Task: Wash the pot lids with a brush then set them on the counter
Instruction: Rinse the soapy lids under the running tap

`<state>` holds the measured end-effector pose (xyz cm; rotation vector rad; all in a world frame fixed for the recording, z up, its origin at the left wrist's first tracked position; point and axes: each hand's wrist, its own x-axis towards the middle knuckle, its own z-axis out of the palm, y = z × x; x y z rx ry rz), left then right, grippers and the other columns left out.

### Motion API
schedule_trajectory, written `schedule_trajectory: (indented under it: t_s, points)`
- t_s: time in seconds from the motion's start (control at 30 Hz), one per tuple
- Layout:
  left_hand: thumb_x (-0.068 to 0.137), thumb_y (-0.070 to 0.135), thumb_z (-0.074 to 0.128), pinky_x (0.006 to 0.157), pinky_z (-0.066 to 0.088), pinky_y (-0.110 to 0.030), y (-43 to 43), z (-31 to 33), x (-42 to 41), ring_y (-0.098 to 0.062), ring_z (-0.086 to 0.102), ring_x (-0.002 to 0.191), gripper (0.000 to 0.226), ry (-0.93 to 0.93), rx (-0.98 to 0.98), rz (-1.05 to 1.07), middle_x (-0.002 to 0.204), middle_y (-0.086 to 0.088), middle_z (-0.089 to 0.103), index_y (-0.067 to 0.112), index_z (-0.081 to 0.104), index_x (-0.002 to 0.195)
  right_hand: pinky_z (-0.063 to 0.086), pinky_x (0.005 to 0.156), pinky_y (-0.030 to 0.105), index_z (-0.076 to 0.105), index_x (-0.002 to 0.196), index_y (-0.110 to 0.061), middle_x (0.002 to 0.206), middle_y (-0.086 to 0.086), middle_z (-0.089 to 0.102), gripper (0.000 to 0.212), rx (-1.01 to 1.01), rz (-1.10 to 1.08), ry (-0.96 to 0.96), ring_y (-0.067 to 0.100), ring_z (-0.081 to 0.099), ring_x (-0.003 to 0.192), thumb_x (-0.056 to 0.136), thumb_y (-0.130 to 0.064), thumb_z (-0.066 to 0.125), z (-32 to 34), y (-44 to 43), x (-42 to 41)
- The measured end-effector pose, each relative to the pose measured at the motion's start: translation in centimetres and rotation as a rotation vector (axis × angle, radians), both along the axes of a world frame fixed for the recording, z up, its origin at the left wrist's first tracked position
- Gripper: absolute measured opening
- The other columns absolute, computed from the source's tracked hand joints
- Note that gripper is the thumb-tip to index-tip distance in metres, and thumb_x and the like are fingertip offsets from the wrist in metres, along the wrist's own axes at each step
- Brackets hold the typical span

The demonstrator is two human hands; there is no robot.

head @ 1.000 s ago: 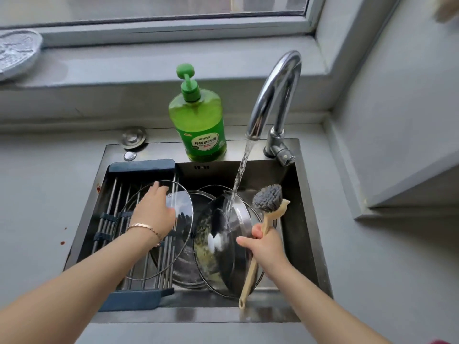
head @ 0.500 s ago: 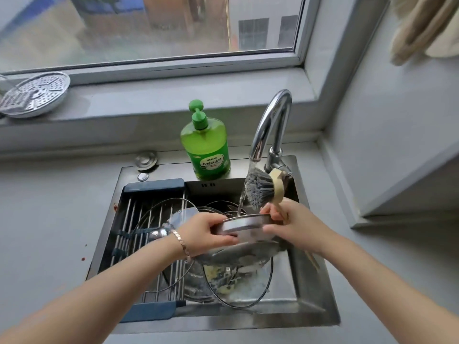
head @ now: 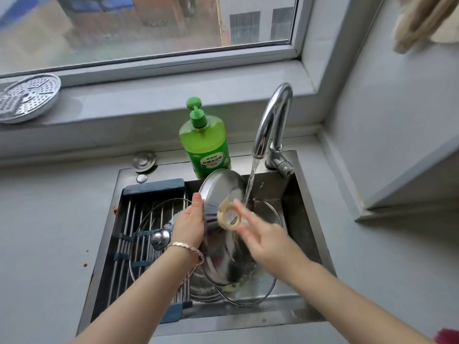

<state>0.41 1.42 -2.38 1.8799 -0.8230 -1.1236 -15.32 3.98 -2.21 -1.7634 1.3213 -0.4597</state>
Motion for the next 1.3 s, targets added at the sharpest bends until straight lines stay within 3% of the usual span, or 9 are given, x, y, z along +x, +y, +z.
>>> schedule_trajectory:
  t_s: [0.13,0.27,0.4,0.6,0.83,0.97,1.1,1.23,1.3]
  points:
    - [0.088,0.050,0.044,0.065,0.047,-0.034,0.4,0.5,0.2,-0.024,0.054,0.061,0.055,0.133,-0.057,-0.027,0.058,-0.009,0.058,0.003,0.058,0.064,0.026,0.048,0.009,0.031,0.141,-0.042,0.073,-0.024,0.039,0.046,0.155,-0.292,-0.050,-0.007,0.032,0.053,0.097,-0.041,0.042,-1.5,-5.1,-3.0]
    - [0.090,0.046,0.042,0.061,0.036,-0.033,0.0,0.9,0.0,-0.023,0.043,0.062,0.053,0.064,-0.092,-0.096,0.063,-0.013,0.049,0.002,0.056,0.065,0.022,0.046,0.014,0.031,0.130,-0.053,0.050,-0.017,0.033,0.044,0.154,-0.110,-0.315,0.001,0.030,0.041,0.094,-0.035,0.049,1.3,-2.5,-0.9]
    - [0.079,0.056,0.043,0.057,0.035,-0.032,0.8,1.5,0.1,-0.025,0.040,0.061,0.060,0.086,-0.128,-0.123,0.064,-0.014,0.044,-0.002,0.054,0.068,0.027,0.045,0.010,0.038,0.132,-0.049,0.056,-0.016,0.055,0.043,0.139,-0.251,-0.304,-0.002,0.033,0.041,0.093,-0.038,0.051,0.8,-5.8,-1.9]
    - [0.078,0.048,0.042,0.054,0.038,-0.031,1.9,2.4,-0.6,-0.025,0.045,0.055,0.074,0.054,-0.324,-0.138,0.058,-0.016,0.049,-0.023,0.049,0.062,0.017,0.034,0.011,0.041,0.136,-0.042,0.046,-0.005,0.027,0.041,0.627,-0.514,-0.356,0.005,0.021,0.032,0.095,-0.043,0.045,-3.1,-6.9,-4.0]
    - [0.097,0.032,0.042,0.035,0.030,-0.018,1.0,2.3,-1.6,-0.002,0.032,0.028,0.057,-0.048,-0.327,0.152,0.031,0.008,0.034,0.014,0.031,0.044,0.026,0.045,0.010,0.037,0.135,-0.042,0.052,-0.023,0.043,0.042,0.226,-0.300,-0.465,-0.004,0.033,0.043,0.096,-0.029,0.047,-1.8,0.4,0.6]
    - [0.095,0.042,0.043,0.045,0.032,-0.024,0.3,1.6,-0.8,-0.012,0.037,0.042,0.053,-0.023,-0.253,0.283,0.046,0.000,0.037,0.014,0.030,0.051,0.021,0.047,0.021,0.034,0.128,-0.051,0.044,-0.014,0.035,0.044,0.269,-0.185,-0.384,0.006,0.026,0.046,0.097,-0.023,0.047,-2.4,4.8,-0.6]
    - [0.095,0.043,0.043,0.044,0.037,-0.020,0.8,1.2,-1.3,-0.011,0.043,0.042,0.052,0.014,-0.217,0.292,0.046,0.002,0.043,0.013,0.038,0.053,0.038,0.044,0.014,0.042,0.137,-0.033,0.050,-0.025,0.049,0.040,0.372,-0.401,-0.298,0.002,0.050,0.049,0.097,-0.024,0.045,-5.4,2.6,-2.4]
    - [0.096,0.038,0.043,0.039,0.028,-0.018,1.5,1.9,-2.3,-0.005,0.031,0.035,0.056,-0.029,-0.300,0.219,0.040,0.004,0.033,0.014,0.029,0.048,0.015,0.034,0.013,0.057,0.098,-0.026,0.044,-0.008,0.027,0.030,0.865,-0.665,-0.330,0.006,0.018,0.034,0.091,-0.053,0.046,-9.7,1.8,-4.1]
    - [0.097,0.036,0.043,0.038,0.025,-0.017,1.5,2.4,-2.8,-0.009,0.029,0.039,0.055,-0.041,-0.305,0.192,0.045,0.000,0.030,0.014,0.026,0.049,0.013,0.030,0.012,0.047,0.079,-0.015,0.046,-0.002,0.037,0.038,1.000,-0.817,-0.456,0.004,0.018,0.030,0.088,-0.052,0.052,-10.6,2.0,-4.4]
